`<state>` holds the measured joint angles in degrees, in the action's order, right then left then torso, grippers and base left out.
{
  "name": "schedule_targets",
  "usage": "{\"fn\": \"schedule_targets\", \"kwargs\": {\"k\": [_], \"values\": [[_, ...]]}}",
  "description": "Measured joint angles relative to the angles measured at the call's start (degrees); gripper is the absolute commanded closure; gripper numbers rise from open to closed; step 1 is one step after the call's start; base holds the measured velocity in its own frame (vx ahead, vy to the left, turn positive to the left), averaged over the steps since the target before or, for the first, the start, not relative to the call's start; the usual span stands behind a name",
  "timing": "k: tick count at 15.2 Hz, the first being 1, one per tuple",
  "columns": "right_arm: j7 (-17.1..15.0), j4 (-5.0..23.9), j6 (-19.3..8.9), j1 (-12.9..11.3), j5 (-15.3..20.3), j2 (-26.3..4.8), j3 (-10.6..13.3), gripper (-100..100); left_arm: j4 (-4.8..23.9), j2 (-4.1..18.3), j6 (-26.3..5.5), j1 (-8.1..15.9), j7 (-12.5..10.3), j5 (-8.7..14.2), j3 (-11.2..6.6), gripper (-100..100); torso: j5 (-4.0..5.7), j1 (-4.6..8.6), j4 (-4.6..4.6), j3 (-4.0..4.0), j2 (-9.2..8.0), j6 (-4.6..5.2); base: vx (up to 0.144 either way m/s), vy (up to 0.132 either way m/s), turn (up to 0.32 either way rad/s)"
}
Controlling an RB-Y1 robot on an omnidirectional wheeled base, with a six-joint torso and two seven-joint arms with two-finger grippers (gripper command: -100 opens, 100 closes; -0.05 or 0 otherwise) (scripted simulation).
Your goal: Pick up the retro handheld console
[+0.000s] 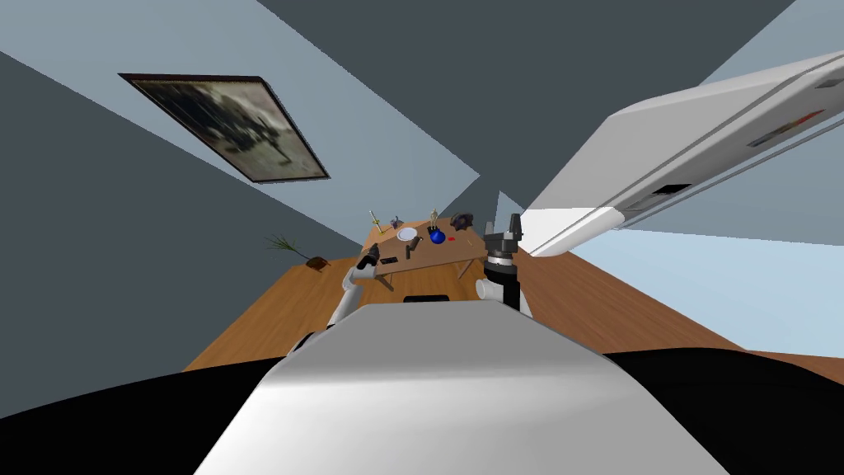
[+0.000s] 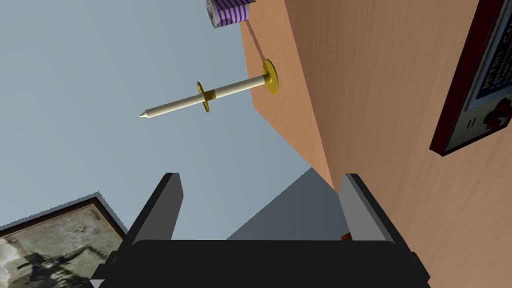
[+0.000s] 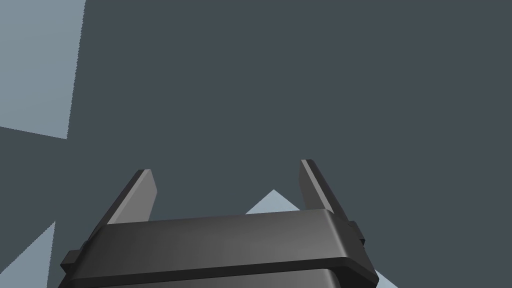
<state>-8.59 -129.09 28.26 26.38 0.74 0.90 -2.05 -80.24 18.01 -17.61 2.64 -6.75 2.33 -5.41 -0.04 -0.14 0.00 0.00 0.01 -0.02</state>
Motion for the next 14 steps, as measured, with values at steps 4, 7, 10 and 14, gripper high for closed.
{"fn": "schedule_targets", "kwargs": {"k": [4,7,10,14], "values": [[0.00,0.00,0.00,-0.01,0.00,0.00,0.00,0,4.88,0.66,-3.39,3.26,-0.11,1.00,-0.70,-100,0.00,-0.04,0.01,0.01,-0.01,0.04,-0.016,0.039,-0.110],[0.00,0.00,0.00,-0.01,0.00,0.00,0.00,0,9.01,1.07,-6.11,5.61,-0.16,1.76,-1.19,-100,-0.01,-0.06,0.00,0.00,0.01,0.04,-0.011,0.042,-0.093],[0.00,0.00,0.00,-0.01,0.00,0.00,0.00,0,12.80,1.14,-9.24,7.90,-0.26,2.12,-1.81,-100,-0.01,-0.06,0.00,-0.01,0.01,0.03,-0.011,0.040,-0.083],[0.00,0.00,0.00,0.00,0.00,0.00,0.00,0,17.85,1.54,-13.01,10.59,-0.34,3.11,-2.50,-100,-0.01,-0.05,-0.01,-0.02,0.04,0.03,-0.004,0.036,-0.085]]}}
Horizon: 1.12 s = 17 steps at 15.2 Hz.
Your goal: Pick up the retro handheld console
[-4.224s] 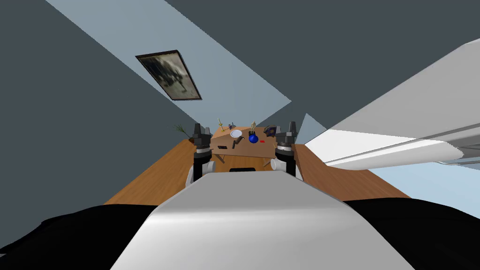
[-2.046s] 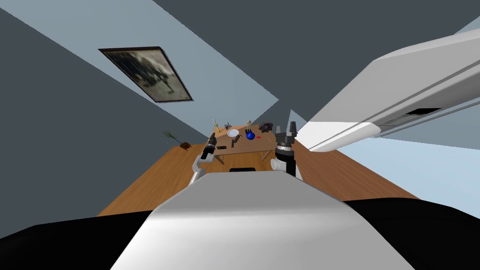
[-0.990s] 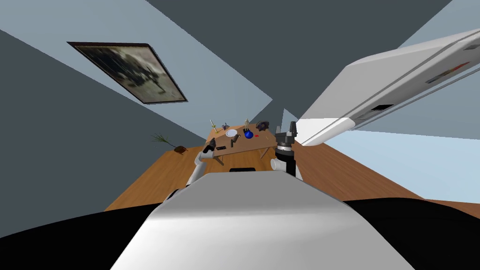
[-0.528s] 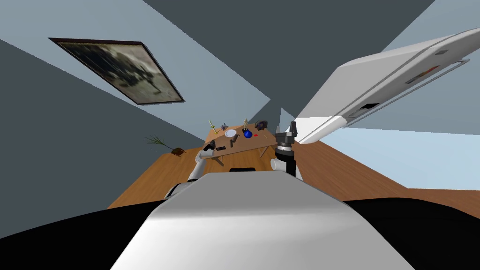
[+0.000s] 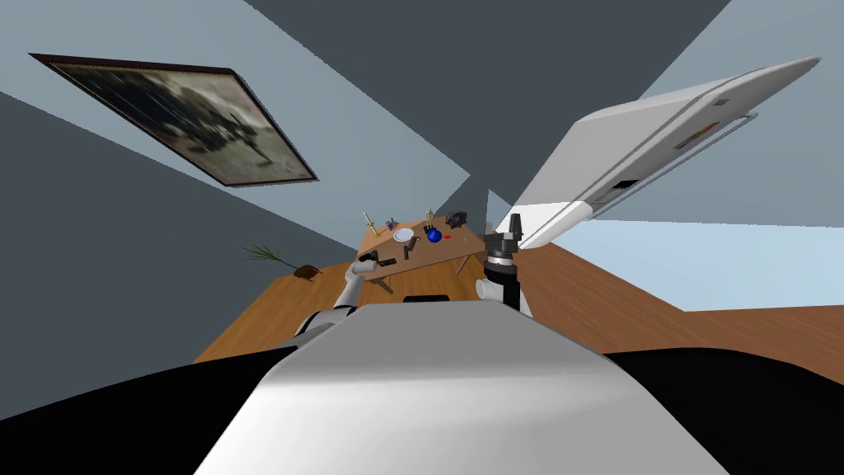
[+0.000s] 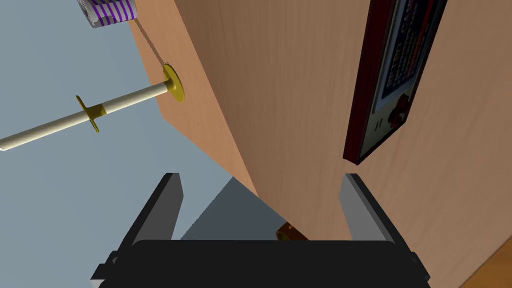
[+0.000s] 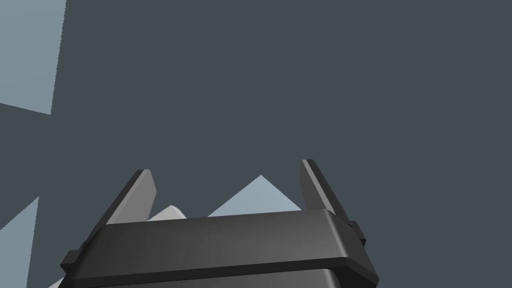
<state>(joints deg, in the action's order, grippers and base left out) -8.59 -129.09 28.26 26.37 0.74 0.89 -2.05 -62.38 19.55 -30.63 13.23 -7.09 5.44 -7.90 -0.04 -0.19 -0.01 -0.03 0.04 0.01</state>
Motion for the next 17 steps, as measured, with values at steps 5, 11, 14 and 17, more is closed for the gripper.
{"fn": "schedule_targets", "kwargs": {"k": [5,11,14,17], "values": [[0.00,0.00,0.00,0.00,0.00,0.00,0.00,0,7.01,0.53,-4.36,4.10,-0.07,1.12,-0.82,-100,0.00,0.01,0.00,-0.01,0.02,0.01,-0.002,0.040,-0.098],[0.00,0.00,0.00,0.00,0.00,0.00,0.00,0,13.80,0.98,-10.15,8.21,-0.17,2.45,-1.82,-100,0.01,0.02,-0.01,-0.03,0.06,0.01,0.005,0.039,-0.093],[0.00,0.00,0.00,0.00,0.00,0.00,0.00,0,18.08,1.27,-13.30,10.92,-0.14,3.35,-2.47,-100,-0.01,-0.03,-0.02,-0.05,0.08,-0.01,0.010,0.049,-0.104],[0.00,0.00,0.00,0.00,0.00,0.00,0.00,0,21.31,1.35,-16.14,12.87,-0.24,3.84,-2.93,-100,0.00,-0.01,-0.01,-0.04,0.07,0.00,0.007,0.048,-0.106]]}}
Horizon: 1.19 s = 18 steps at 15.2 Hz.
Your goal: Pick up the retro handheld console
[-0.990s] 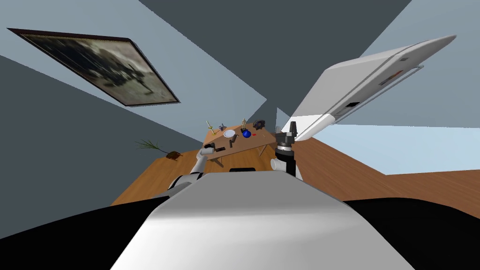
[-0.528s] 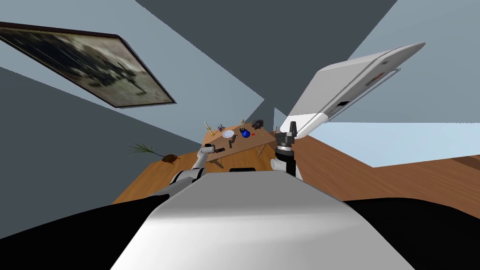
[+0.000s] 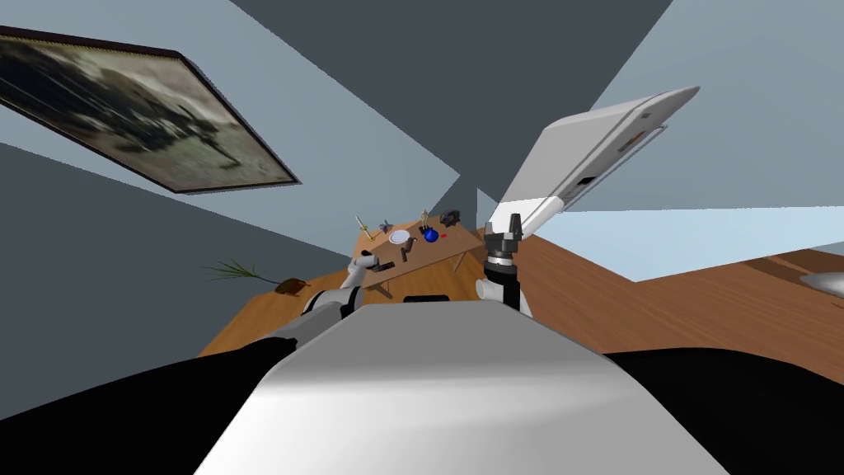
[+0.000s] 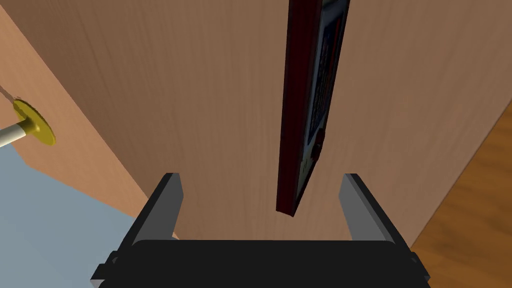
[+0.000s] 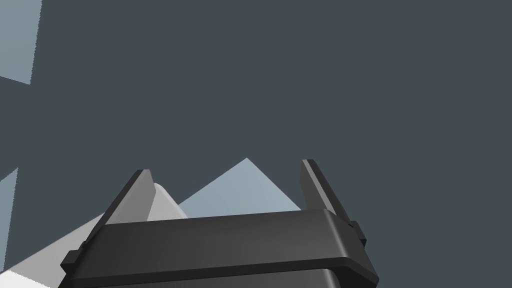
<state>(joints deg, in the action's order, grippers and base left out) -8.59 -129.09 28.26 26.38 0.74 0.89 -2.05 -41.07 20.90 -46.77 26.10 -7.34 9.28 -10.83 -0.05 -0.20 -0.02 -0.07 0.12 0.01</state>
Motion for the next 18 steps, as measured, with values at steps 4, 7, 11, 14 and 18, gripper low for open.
{"fn": "schedule_targets", "kwargs": {"k": [4,7,11,14,18], "values": [[0.00,0.00,0.00,0.00,0.00,0.00,0.00,0,4.90,0.22,-3.79,3.18,-0.16,0.80,-0.68,-100,0.01,0.04,0.00,-0.02,0.03,0.00,0.015,0.039,-0.087],[0.00,0.00,0.00,0.00,0.00,0.00,0.00,0,7.59,0.30,-7.04,5.08,-0.25,1.45,-1.21,-100,0.00,-0.01,-0.01,-0.02,0.03,-0.01,0.012,0.049,-0.089],[0.00,0.00,0.00,0.00,0.00,0.00,0.00,0,12.08,0.40,-9.61,7.82,-0.34,2.08,-1.73,-100,0.02,0.05,0.00,-0.03,0.05,0.01,0.016,0.038,-0.085],[0.00,0.00,0.00,0.00,0.00,0.00,0.00,0,12.63,0.25,-13.01,8.55,-0.65,2.52,-2.12,-100,0.00,0.02,-0.01,-0.03,0.05,-0.02,0.018,0.042,-0.068],[0.00,0.00,0.00,0.00,0.00,0.00,0.00,0,16.67,0.54,-13.66,10.93,-0.48,2.94,-2.43,-100,0.03,0.12,-0.01,-0.02,0.03,-0.01,0.012,0.020,-0.046]]}}
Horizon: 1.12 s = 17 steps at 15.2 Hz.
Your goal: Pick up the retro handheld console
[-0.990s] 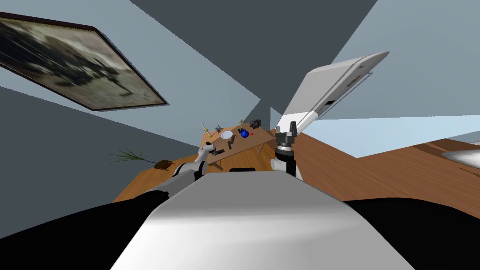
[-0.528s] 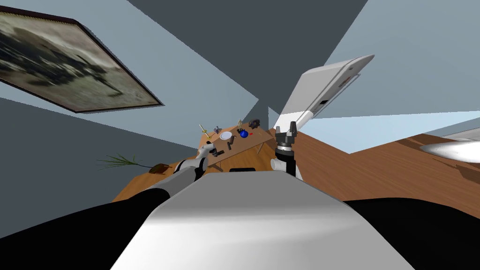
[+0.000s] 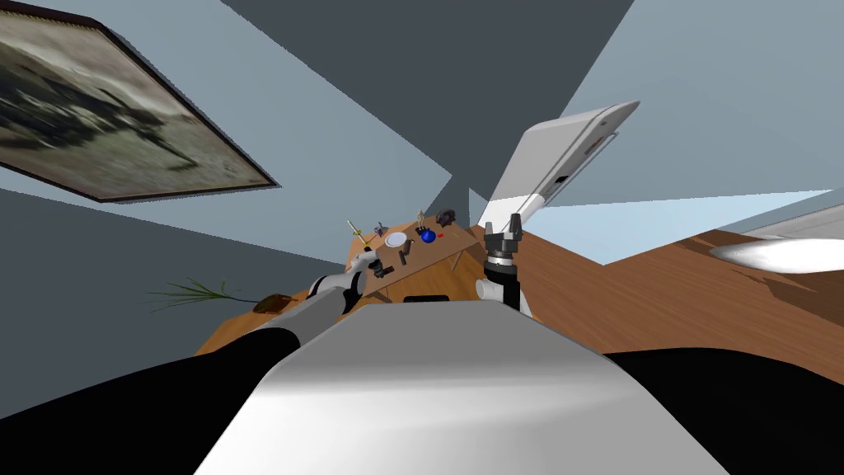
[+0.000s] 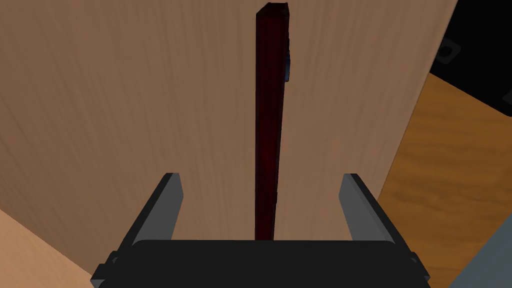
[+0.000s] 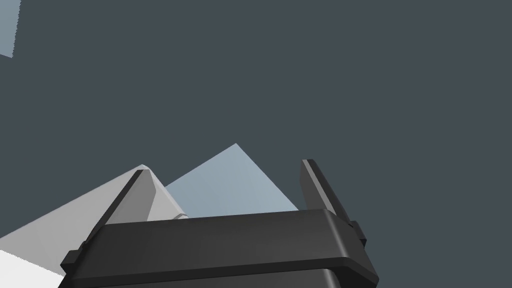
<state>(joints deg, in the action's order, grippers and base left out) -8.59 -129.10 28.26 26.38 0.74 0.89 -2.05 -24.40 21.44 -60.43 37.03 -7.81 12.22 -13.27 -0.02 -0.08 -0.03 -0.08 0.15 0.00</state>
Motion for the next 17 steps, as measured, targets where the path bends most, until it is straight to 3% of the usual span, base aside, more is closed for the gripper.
{"fn": "schedule_targets", "kwargs": {"k": [2,7,9,13,14,15,17], "values": [[0.00,0.00,0.00,0.00,0.00,0.00,0.00,0,2.96,0.07,-0.79,1.69,0.04,0.33,-0.26,-100,0.00,-0.04,0.00,-0.01,0.01,0.01,0.016,0.038,-0.081],[0.00,0.00,0.00,0.00,0.00,0.00,0.00,0,3.44,0.01,-3.93,2.44,-0.17,0.79,-0.64,-100,0.00,0.00,0.00,0.00,-0.01,-0.01,0.011,0.022,-0.031],[0.00,0.00,0.00,0.00,0.00,0.00,0.00,0,4.30,0.07,-3.92,2.90,-0.12,0.85,-0.70,-100,0.01,0.04,0.00,0.02,-0.03,-0.02,0.014,0.008,-0.001],[0.00,0.00,0.00,0.01,0.00,0.00,0.00,0,3.84,-1.03,-2.10,0.96,-0.28,0.72,-0.53,-100,0.00,0.03,-0.03,-0.06,0.09,-0.02,0.038,0.012,0.007],[0.00,0.00,0.00,0.01,0.00,0.00,0.00,0,4.85,-1.10,-1.26,1.11,-0.18,0.74,-0.53,-100,0.00,0.03,-0.02,-0.05,0.09,-0.02,0.016,0.008,0.001],[0.00,0.00,0.00,0.00,0.00,0.00,0.00,0,5.15,-1.12,-0.88,1.16,-0.12,0.74,-0.53,100,0.01,0.04,-0.02,-0.03,0.05,-0.02,0.006,0.003,0.000],[0.00,0.00,0.00,0.00,0.00,0.00,0.00,0,5.13,-1.11,-0.86,1.16,-0.12,0.74,-0.53,100,0.01,0.07,0.00,0.00,-0.01,-0.02,0.000,0.000,0.000]]}}
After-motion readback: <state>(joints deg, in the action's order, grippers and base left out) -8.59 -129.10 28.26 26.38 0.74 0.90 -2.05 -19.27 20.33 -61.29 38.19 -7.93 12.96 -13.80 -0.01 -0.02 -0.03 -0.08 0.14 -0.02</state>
